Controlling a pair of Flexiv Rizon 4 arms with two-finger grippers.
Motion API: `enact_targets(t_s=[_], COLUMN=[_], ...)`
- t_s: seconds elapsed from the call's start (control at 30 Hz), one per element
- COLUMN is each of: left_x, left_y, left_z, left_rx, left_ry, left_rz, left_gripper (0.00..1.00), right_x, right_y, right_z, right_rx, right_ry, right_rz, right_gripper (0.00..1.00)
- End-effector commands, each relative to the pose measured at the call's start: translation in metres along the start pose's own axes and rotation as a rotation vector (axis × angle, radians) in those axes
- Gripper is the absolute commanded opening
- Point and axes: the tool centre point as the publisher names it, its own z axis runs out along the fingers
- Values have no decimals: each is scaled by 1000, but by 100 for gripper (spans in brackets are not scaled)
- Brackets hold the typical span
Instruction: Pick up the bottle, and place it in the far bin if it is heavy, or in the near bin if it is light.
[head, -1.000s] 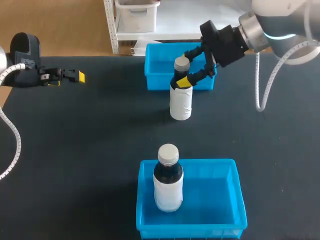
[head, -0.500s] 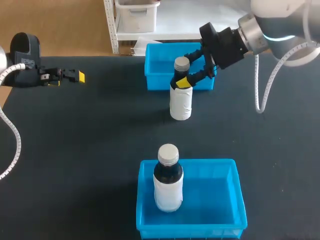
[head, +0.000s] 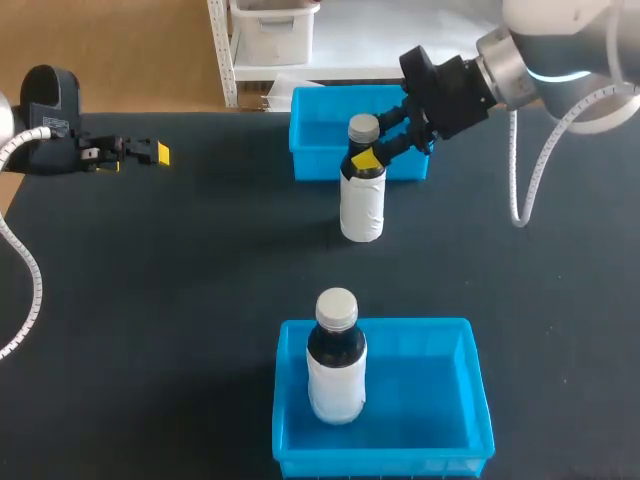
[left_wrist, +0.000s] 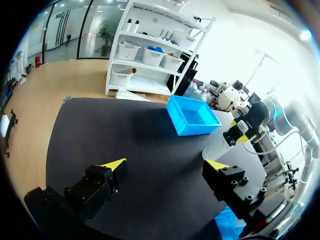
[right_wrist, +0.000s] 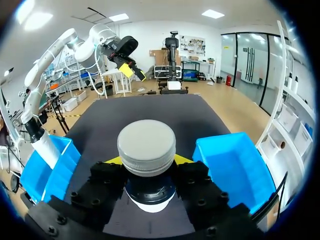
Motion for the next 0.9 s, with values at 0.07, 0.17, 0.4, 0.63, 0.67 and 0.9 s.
enact_targets(t_s=[0.07,0.17,0.4,0.63,0.67,0.9], left_x=[0,0,0,0,0,0], left_y=[0,0,0,0,0,0], left_z=[0,0,0,0,0,0], left_rx=[0,0,0,0,0,0], left_ry=[0,0,0,0,0,0], left_rz=[0,0,0,0,0,0], left_gripper=[100,100,100,100,100,100], right_x=[-2,-8,-30,-57,-60,-75], right_y=[5,6,4,6,7,12], right_z=[-4,-10,-32,-55,-57,-72], right_rx=[7,13,39,64,66,63], right_ry=[-4,-5,3,4,4,-12], right_rz=[-4,-17,-41,-78,-83,-87], right_gripper=[0,0,0,0,0,0])
